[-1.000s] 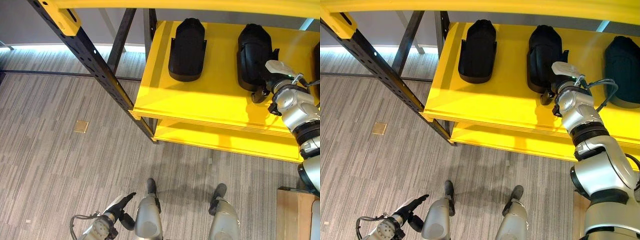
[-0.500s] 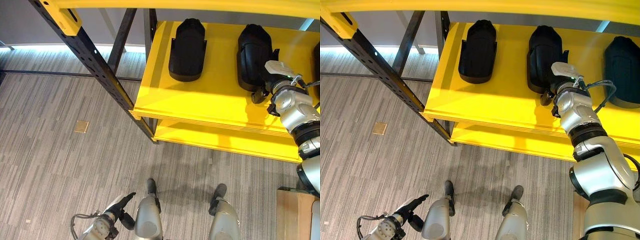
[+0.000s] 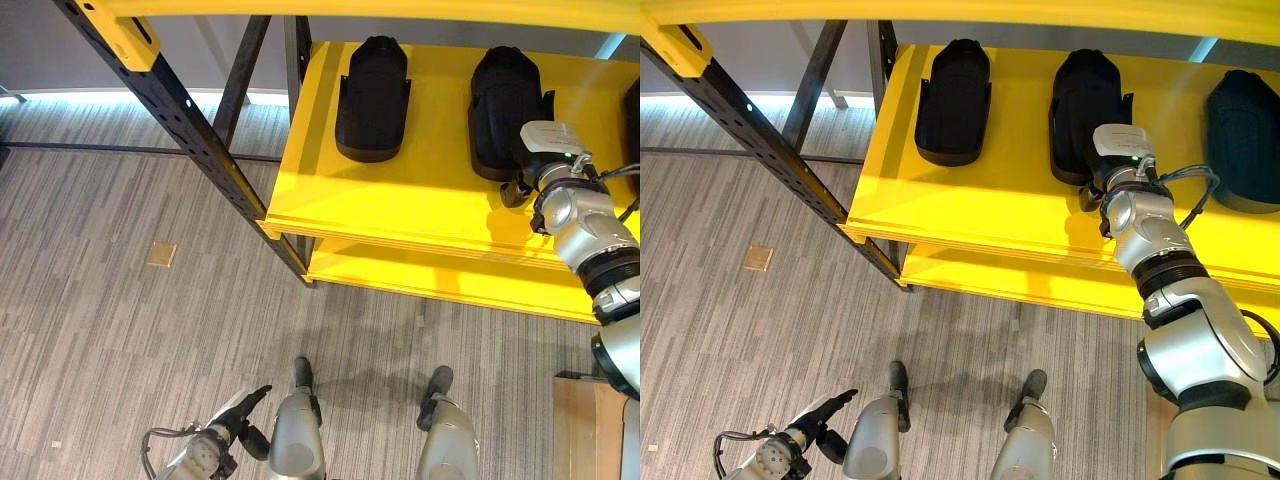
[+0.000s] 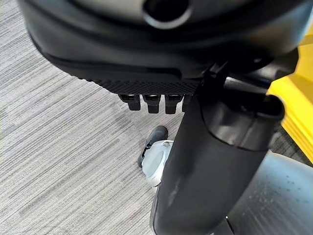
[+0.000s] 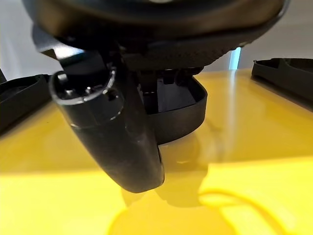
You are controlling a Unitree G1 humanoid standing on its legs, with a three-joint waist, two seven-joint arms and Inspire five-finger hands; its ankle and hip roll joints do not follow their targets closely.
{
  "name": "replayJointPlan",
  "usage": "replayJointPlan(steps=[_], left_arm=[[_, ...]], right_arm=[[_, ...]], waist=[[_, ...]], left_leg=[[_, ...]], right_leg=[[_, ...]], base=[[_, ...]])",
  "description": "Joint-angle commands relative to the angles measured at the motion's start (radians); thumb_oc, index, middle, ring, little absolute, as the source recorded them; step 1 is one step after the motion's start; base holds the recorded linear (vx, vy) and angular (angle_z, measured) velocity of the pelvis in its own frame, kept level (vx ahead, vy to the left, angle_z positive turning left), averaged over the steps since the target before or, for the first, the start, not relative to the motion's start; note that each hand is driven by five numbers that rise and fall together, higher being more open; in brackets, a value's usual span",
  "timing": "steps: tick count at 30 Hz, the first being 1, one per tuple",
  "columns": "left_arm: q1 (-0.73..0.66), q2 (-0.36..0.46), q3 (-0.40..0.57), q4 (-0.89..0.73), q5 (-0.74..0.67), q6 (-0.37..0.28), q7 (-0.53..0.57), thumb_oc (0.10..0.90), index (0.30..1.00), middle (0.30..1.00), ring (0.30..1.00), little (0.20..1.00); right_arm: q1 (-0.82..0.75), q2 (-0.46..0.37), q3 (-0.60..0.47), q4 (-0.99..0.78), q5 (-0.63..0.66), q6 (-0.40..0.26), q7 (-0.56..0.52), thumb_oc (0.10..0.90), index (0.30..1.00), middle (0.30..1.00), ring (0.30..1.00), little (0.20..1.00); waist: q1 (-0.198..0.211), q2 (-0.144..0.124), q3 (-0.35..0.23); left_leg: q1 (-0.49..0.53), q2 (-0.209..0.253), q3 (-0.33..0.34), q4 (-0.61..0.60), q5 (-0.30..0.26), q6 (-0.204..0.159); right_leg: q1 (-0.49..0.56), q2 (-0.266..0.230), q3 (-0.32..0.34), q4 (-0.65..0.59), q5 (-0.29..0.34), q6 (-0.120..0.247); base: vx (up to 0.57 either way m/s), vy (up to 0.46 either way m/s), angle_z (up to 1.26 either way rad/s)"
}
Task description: Move parts from the plastic box to the shelf.
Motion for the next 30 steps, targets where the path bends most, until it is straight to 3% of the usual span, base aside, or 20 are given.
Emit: replayJointPlan(steps=[1,20,30], left_arm=[[0.007,0.032,-0.044,0.008,-0.024,-0.037,0.008,0.9,1.0,1.0,1.0,1.0],[-0.005,-0.003,-0.045,0.084,-0.009,-0.076,0.036,0.9,1.0,1.0,1.0,1.0],[-0.001,-0.019,-0.055,0.117,-0.001,-0.086,0.055,0.9,1.0,1.0,1.0,1.0]], right_arm=[[-0.034,-0.06,0.015,-0.007,-0.084,0.003,-0.115,0.9,1.0,1.0,1.0,1.0],[-0.011,-0.043,0.014,-0.055,-0.134,0.012,-0.206,0.9,1.0,1.0,1.0,1.0],[-0.003,-0.04,-0.012,-0.084,-0.142,-0.019,-0.353,0.9,1.0,1.0,1.0,1.0]], waist=[[-0.002,0.006,-0.005],[-0.006,0.0,-0.012],[-0.009,0.001,-0.016]], left_leg=[[0.027,0.016,0.083,0.05,-0.071,0.014],[0.023,0.022,0.084,0.059,-0.075,0.015],[0.026,0.023,0.088,0.059,-0.079,0.016]], right_leg=[[0.022,0.001,0.011,0.155,-0.207,0.042],[0.02,0.0,0.012,0.156,-0.205,0.043],[0.022,0.002,0.012,0.145,-0.201,0.045]], base=[[0.0,0.0,0.0],[0.0,0.0,0.0],[0.0,0.0,0.0]])
